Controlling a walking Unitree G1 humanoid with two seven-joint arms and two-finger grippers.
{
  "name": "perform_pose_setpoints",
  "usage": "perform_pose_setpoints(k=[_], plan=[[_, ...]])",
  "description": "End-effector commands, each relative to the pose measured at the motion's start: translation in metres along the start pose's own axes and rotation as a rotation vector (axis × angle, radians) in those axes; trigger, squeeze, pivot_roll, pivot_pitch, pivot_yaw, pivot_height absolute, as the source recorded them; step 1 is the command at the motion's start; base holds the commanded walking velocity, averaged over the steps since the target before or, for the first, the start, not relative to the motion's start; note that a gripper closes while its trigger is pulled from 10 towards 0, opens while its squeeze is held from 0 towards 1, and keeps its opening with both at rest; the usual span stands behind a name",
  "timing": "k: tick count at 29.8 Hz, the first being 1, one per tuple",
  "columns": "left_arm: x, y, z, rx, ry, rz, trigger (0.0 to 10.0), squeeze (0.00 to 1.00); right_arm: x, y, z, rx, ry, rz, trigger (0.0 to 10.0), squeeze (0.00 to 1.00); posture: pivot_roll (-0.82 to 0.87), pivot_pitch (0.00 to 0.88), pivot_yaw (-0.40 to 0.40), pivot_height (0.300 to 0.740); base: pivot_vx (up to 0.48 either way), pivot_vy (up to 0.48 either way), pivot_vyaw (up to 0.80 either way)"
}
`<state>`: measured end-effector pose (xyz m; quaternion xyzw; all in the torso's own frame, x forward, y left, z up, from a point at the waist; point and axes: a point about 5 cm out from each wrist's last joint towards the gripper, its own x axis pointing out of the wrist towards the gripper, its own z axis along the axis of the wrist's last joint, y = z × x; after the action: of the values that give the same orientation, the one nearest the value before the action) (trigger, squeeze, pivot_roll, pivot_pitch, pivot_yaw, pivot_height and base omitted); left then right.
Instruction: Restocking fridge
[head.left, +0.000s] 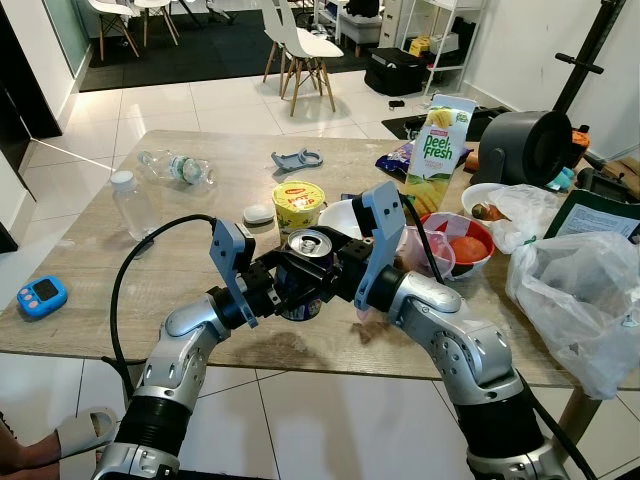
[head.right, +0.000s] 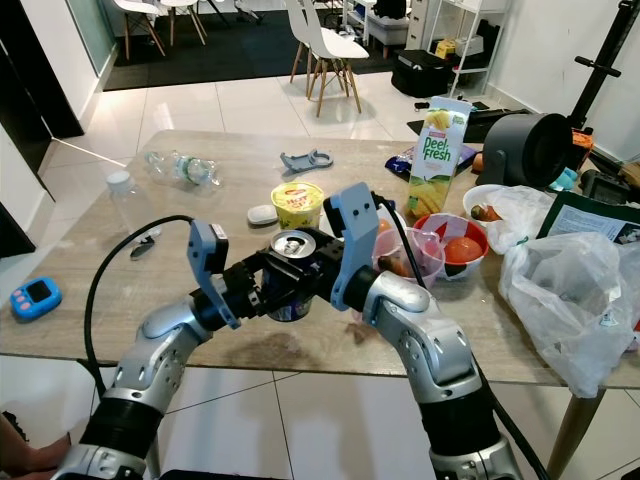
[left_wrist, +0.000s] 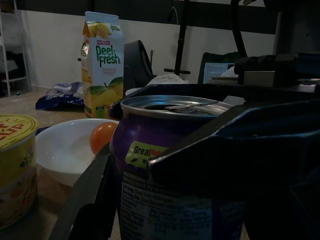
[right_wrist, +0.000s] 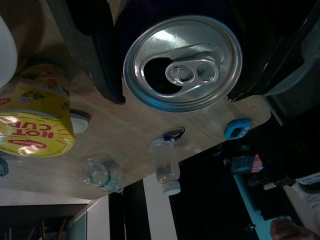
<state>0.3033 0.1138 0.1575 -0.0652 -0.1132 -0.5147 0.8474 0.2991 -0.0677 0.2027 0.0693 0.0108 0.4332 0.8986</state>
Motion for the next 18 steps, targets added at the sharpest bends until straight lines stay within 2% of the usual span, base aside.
perform_pose_setpoints(k=[1,2,3,4,6,7,8,18], plan=[[0.0072,-0.0036,0.0079,0.019,-0.028,-0.034,10.0,0.0,0.0006,0.0026,-0.0067,0.005,0.028,0.012,10.0,0.0,0.08,0.015,0.005,0.74,0.0,0.0,0.0],[0.0064,-0.003,0.0067,0.013,-0.021,-0.027,10.0,0.0,0.0006,0.0026,-0.0065,0.004,0.028,0.012,10.0,0.0,0.08,0.014,0.005,0.74,0.0,0.0,0.0],[0.0057,-0.0025,0.0058,0.009,-0.016,-0.022,9.0,0.0,0.0007,0.0026,-0.0063,0.002,0.026,0.012,10.0,0.0,0.08,0.016,0.004,0.74,0.0,0.0,0.0],[0.0052,-0.0025,0.0052,0.006,-0.013,-0.02,0.0,0.0,0.0006,0.0026,-0.0062,0.001,0.026,0.012,10.0,0.0,0.08,0.016,0.004,0.74,0.0,0.0,0.0],[0.0049,-0.0025,0.0049,0.005,-0.01,-0.02,0.0,0.0,0.0006,0.0026,-0.006,0.0,0.025,0.012,10.0,0.0,0.08,0.016,0.003,0.74,0.0,0.0,0.0],[0.0047,-0.0026,0.0049,0.004,-0.007,-0.02,3.9,0.0,0.0006,0.0026,-0.0059,-0.001,0.025,0.012,10.0,0.0,0.08,0.016,0.003,0.74,0.0,0.0,0.0],[0.0043,-0.0024,0.005,0.007,-0.003,-0.016,10.0,0.0,0.0007,0.0027,-0.0058,-0.001,0.024,0.012,10.0,0.0,0.08,0.016,0.003,0.74,0.0,0.0,0.0],[0.0039,-0.0012,0.0055,0.015,0.007,-0.008,10.0,0.0,0.0004,0.0027,-0.0055,-0.002,0.022,0.012,10.0,0.0,0.08,0.018,0.003,0.74,0.0,0.0,0.0]])
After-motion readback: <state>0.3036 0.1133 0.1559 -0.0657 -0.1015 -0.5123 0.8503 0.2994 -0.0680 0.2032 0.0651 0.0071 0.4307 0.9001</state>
